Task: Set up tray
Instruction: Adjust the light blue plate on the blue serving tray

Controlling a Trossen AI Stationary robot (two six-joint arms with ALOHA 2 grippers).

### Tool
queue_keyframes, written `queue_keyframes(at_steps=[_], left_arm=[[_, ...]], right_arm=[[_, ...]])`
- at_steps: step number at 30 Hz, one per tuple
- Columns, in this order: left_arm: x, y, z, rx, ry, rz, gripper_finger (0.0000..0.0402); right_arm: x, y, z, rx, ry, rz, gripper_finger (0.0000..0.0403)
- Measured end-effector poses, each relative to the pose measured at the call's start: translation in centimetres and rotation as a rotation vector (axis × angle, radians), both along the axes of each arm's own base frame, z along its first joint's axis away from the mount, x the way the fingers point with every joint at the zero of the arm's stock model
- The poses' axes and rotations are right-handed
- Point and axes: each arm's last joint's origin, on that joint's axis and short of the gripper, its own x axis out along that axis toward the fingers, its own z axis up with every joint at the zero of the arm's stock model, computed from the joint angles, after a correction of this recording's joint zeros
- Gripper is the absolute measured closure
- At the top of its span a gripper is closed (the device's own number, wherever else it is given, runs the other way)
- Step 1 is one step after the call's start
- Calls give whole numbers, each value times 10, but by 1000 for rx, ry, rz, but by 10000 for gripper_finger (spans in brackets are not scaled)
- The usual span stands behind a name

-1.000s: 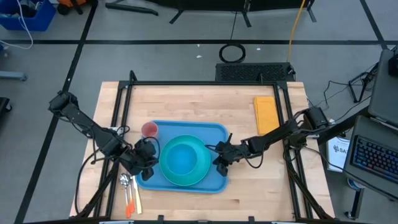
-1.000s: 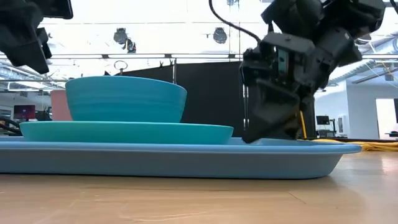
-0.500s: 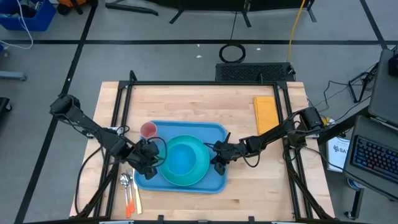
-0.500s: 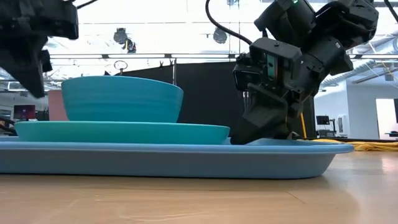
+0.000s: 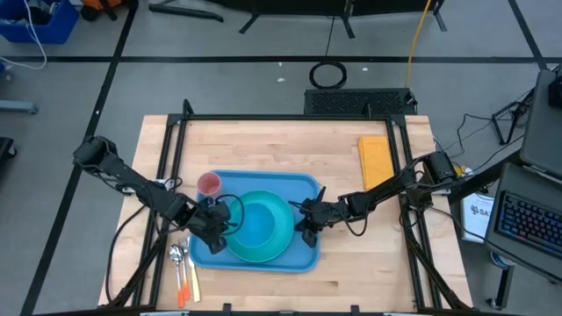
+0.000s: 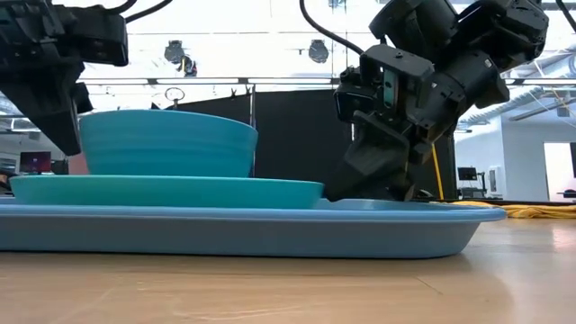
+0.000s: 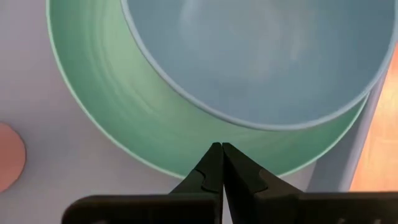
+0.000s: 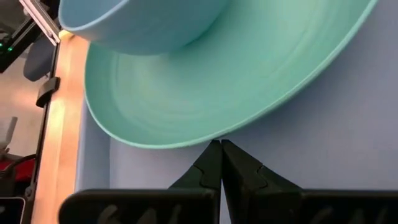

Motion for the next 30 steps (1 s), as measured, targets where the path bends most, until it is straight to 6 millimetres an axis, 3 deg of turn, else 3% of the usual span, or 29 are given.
queue_keyframes(at_steps=[9,20,30], left_arm=[[0,1,0,14,-9,9,396],[0,1,0,25,-13,27,394],[-8,-5,7,63,-69,17,371]], right_arm=[[2,-1,2,-59,-47,3,403],[9,-4,-18,1,-43,36,403],[6,0,8,11,-106,109,403]])
